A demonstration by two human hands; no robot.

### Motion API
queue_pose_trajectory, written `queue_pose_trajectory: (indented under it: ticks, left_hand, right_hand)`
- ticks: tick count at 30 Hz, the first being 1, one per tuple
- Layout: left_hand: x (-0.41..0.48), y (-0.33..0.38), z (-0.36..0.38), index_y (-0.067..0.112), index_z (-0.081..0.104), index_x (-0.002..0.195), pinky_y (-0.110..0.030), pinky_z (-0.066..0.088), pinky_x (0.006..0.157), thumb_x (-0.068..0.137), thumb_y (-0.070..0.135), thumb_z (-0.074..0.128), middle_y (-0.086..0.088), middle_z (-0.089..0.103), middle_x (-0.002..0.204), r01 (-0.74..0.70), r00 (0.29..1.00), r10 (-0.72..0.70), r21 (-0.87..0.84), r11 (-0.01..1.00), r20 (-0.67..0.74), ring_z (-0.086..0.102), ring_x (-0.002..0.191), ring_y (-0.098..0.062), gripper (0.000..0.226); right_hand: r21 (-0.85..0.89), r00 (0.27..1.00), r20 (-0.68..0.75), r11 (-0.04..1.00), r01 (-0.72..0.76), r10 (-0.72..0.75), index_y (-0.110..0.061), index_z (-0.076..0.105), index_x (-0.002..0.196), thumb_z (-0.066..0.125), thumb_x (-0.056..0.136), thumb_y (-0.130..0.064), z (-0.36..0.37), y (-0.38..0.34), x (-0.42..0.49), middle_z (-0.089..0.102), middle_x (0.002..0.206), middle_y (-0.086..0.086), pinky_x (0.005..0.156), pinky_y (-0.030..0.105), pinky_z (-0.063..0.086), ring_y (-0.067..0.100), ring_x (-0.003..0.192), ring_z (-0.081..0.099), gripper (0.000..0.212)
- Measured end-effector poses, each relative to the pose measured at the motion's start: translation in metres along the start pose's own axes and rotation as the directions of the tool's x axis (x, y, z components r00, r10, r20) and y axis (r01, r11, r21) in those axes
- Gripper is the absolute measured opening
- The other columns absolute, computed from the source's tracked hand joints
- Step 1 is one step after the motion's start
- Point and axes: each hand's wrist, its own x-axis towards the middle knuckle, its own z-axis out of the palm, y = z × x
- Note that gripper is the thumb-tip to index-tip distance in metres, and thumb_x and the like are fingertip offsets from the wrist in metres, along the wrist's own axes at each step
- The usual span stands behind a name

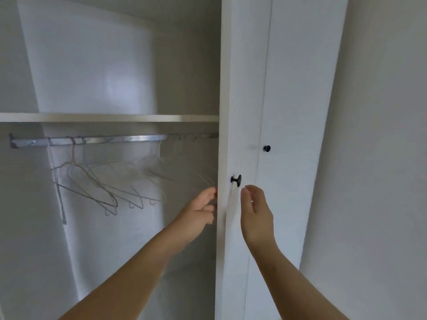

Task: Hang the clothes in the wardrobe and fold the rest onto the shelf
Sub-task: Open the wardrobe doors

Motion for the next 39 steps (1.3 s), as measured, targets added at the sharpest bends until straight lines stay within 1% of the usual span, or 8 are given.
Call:
queue_pose_trajectory:
  ticks: [7,9,12,17,22,25,32,39]
  left_hand:
    - [0.017,0.009,0.105,0.046,0.046,0.113,-0.013,0.045,0.083,0.086,-0.019,0.029,0.023,0.053,0.122,-0.092,0.99,0.096,-0.04,0.995,0.1,0.057,0.103,0.009,0.072]
    - [0.028,0.012,0.138,0.049,0.043,0.118,-0.017,0.045,0.086,0.088,-0.014,0.031,0.024,0.051,0.126,-0.12,0.987,0.117,0.02,0.993,0.106,0.056,0.105,0.008,0.071]
    - [0.048,0.021,0.19,0.036,0.031,0.142,-0.025,0.038,0.104,0.088,-0.009,0.035,0.016,0.038,0.144,-0.166,0.978,0.138,0.172,0.971,0.159,0.042,0.125,0.0,0.071]
    - [0.084,0.032,0.258,0.033,0.015,0.148,-0.022,0.03,0.107,0.09,-0.003,0.035,0.014,0.022,0.153,-0.136,0.975,0.076,0.29,0.947,0.208,0.025,0.139,-0.005,0.071]
    - [0.096,0.035,0.295,0.037,0.006,0.148,-0.022,0.036,0.096,0.091,-0.001,0.037,0.013,0.019,0.155,-0.088,0.971,0.001,0.353,0.931,0.24,0.028,0.139,-0.012,0.075]
    - [0.093,0.041,0.299,0.034,0.016,0.147,-0.02,0.034,0.087,0.091,-0.001,0.037,0.01,0.025,0.153,-0.045,0.983,-0.028,0.379,0.924,0.184,0.032,0.136,-0.014,0.069]
    - [0.036,0.062,0.307,0.023,0.058,0.113,-0.02,0.039,0.077,0.088,0.004,0.04,0.004,0.057,0.115,-0.006,1.0,0.009,0.302,0.953,-0.011,0.051,0.097,-0.01,0.036]
    - [-0.073,0.067,0.343,0.032,0.059,0.092,-0.019,0.04,0.073,0.089,0.011,0.045,0.014,0.058,0.095,-0.074,0.986,0.039,0.221,0.972,0.161,0.057,0.095,-0.01,0.026]
  right_hand:
    - [0.014,0.995,-0.079,0.998,-0.058,0.059,-0.026,0.044,0.132,0.031,0.098,-0.043,-0.095,0.019,-0.016,0.049,0.111,-0.018,0.076,0.007,0.035,0.002,0.1,0.047,0.04]
    - [0.019,0.995,-0.048,0.996,-0.09,0.091,-0.025,0.048,0.119,0.033,0.099,-0.041,-0.114,0.028,-0.012,0.053,0.107,-0.014,0.082,0.015,0.041,0.006,0.098,0.051,0.03]
    - [0.048,0.983,-0.117,0.989,-0.138,0.142,-0.025,0.041,0.083,0.036,0.099,-0.031,-0.147,0.043,0.002,0.049,0.078,-0.01,0.064,0.019,0.039,0.004,0.073,0.052,0.018]
    - [0.095,0.968,-0.082,0.968,-0.231,0.239,-0.018,0.035,0.082,0.036,0.094,-0.008,-0.207,0.069,0.036,0.039,0.076,-0.008,0.065,0.019,0.036,0.01,0.074,0.045,0.015]
    - [0.069,0.949,0.04,0.946,-0.315,0.313,-0.015,0.028,0.142,0.033,0.096,-0.009,-0.245,0.084,0.048,0.042,0.132,-0.005,0.097,0.025,0.032,0.019,0.128,0.04,0.047]
    - [0.03,0.944,0.119,0.949,-0.313,0.307,-0.02,0.027,0.145,0.035,0.095,-0.009,-0.255,0.088,0.041,0.034,0.146,0.001,0.099,0.025,0.031,0.02,0.135,0.034,0.051]
    - [-0.104,0.887,0.032,0.884,-0.455,0.461,-0.015,0.047,0.128,0.038,0.093,-0.014,-0.288,0.091,-0.02,0.053,0.097,-0.003,0.057,0.016,0.04,0.006,0.072,0.051,0.036]
    - [-0.123,0.857,-0.139,0.85,-0.512,0.496,-0.014,0.057,0.11,0.041,0.091,-0.015,-0.323,0.077,-0.135,0.055,0.085,-0.006,0.054,0.016,0.039,0.007,0.067,0.05,0.025]
